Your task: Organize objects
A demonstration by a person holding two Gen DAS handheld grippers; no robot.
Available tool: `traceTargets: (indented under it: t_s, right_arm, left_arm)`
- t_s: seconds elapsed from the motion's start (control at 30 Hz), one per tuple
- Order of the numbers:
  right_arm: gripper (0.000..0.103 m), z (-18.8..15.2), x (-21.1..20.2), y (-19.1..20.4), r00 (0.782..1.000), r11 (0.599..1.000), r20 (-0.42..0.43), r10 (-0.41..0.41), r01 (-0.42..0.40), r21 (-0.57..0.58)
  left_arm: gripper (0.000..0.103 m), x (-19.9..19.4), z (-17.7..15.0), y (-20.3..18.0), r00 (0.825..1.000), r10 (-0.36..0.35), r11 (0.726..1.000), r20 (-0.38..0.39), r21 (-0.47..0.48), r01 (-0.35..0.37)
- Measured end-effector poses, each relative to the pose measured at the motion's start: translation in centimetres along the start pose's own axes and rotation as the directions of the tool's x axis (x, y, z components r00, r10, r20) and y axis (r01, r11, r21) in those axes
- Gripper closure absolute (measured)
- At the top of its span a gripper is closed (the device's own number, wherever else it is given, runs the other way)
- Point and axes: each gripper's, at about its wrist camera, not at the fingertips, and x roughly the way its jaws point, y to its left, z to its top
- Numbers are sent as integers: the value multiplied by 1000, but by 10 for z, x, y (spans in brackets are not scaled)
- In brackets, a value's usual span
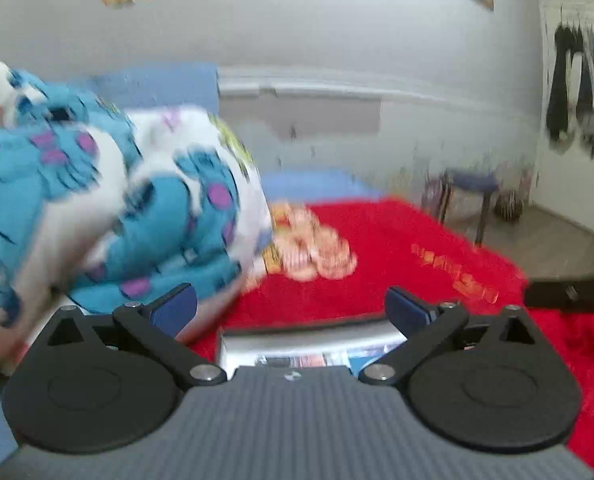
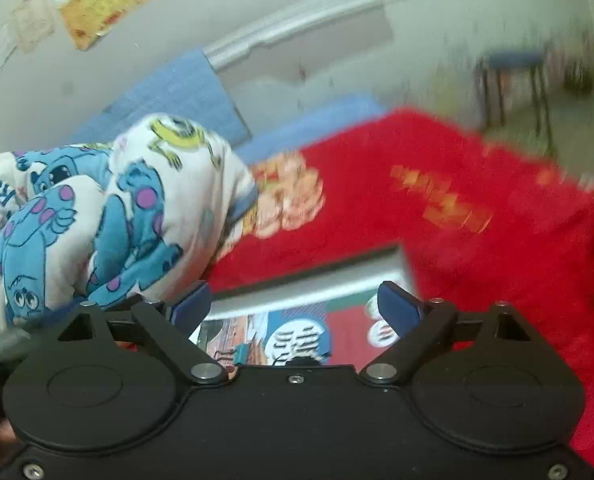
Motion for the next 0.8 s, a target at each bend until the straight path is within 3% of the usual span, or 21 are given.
traceTargets:
  t_s: [0.07, 0.13, 0.27, 0.33, 0.4, 0.47, 0.6, 0.67, 0.77, 0.8]
  right_arm:
    - [0, -8, -33, 8, 999, 998, 28, -18, 19, -55]
    - [0, -30, -63, 15, 995, 993, 64, -72, 78, -92]
    - [0, -85, -83, 21, 974, 967, 57, -218, 223, -121]
    - [0, -114, -78, 21, 970, 956, 42, -238, 242, -165]
    - [0, -141, -63, 21, 971, 945, -58, -232, 211, -249]
    - [0, -160, -46, 24, 954, 930, -121, -274, 231, -284]
    - [0, -197, -14, 25, 930, 921, -198, -308, 239, -307]
    - [0, -215, -15, 24, 950, 915, -63, -307, 276, -294]
    - [0, -221, -14, 26, 945, 906, -59, -320, 287, -312]
    - [0, -223, -16, 23, 950, 914, -58, -306, 276, -297]
  left_arm:
    - [0, -19, 4, -3, 999, 32, 999, 0, 9, -32]
    - [0, -43, -3, -6, 997, 72, 997, -10, -5, -72]
    - [0, -87, -54, -5, 994, 104, 994, -19, -37, -105]
    - [0, -101, -83, -3, 993, 106, 993, -52, -51, -109]
    - [0, -102, -116, 1, 990, 100, 991, -97, -81, -108]
    - [0, -95, -144, 3, 974, 120, 986, -193, -92, -139]
    - [0, -79, -163, -4, 954, 116, 990, -278, -43, -133]
    - [0, -72, -171, -6, 940, 132, 988, -315, -33, -150]
    - [0, -61, -194, -7, 914, 130, 987, -385, -37, -156]
    - [0, -62, -201, -10, 920, 143, 987, -364, -18, -160]
